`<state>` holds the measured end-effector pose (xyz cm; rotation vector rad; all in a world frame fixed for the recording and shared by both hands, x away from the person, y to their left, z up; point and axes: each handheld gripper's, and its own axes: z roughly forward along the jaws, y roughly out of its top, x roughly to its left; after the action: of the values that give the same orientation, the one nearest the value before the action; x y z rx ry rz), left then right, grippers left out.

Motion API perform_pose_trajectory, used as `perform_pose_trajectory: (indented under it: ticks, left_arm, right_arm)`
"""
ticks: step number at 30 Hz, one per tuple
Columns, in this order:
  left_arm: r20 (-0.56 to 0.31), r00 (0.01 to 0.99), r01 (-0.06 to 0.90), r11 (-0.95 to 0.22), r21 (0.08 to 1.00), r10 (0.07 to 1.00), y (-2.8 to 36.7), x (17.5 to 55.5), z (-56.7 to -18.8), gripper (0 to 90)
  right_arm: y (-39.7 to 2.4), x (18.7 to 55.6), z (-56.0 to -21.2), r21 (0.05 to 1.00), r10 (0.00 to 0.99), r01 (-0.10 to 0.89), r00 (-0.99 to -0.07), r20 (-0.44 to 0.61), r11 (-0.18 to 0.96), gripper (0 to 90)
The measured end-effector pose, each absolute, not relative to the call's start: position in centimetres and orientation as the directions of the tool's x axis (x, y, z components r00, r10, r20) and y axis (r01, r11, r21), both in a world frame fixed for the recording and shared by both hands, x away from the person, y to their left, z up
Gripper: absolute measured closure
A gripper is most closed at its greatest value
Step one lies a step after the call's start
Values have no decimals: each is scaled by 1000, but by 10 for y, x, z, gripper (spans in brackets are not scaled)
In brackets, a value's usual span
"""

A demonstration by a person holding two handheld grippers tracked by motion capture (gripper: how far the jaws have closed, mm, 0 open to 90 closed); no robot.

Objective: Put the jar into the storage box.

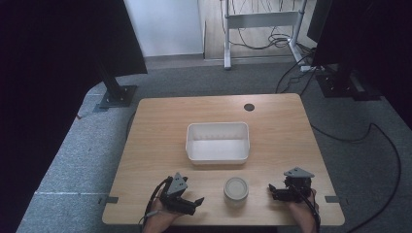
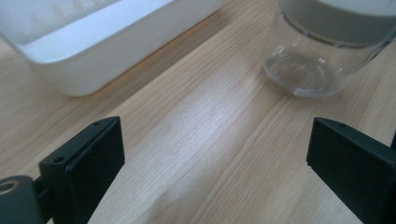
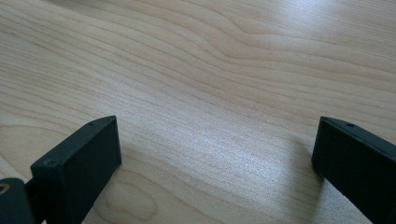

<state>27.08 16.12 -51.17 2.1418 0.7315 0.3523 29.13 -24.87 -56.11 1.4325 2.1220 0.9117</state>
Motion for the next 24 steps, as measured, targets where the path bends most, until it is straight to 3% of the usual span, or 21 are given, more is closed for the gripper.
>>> perform_pose_trajectory:
  ticks: [24]
  left_arm:
    - [-21, 866, 317, -516, 796, 499, 107, 274, -507, 19]
  right_arm:
    - [-249, 291, -561, 718, 925, 649, -381, 17, 254, 9]
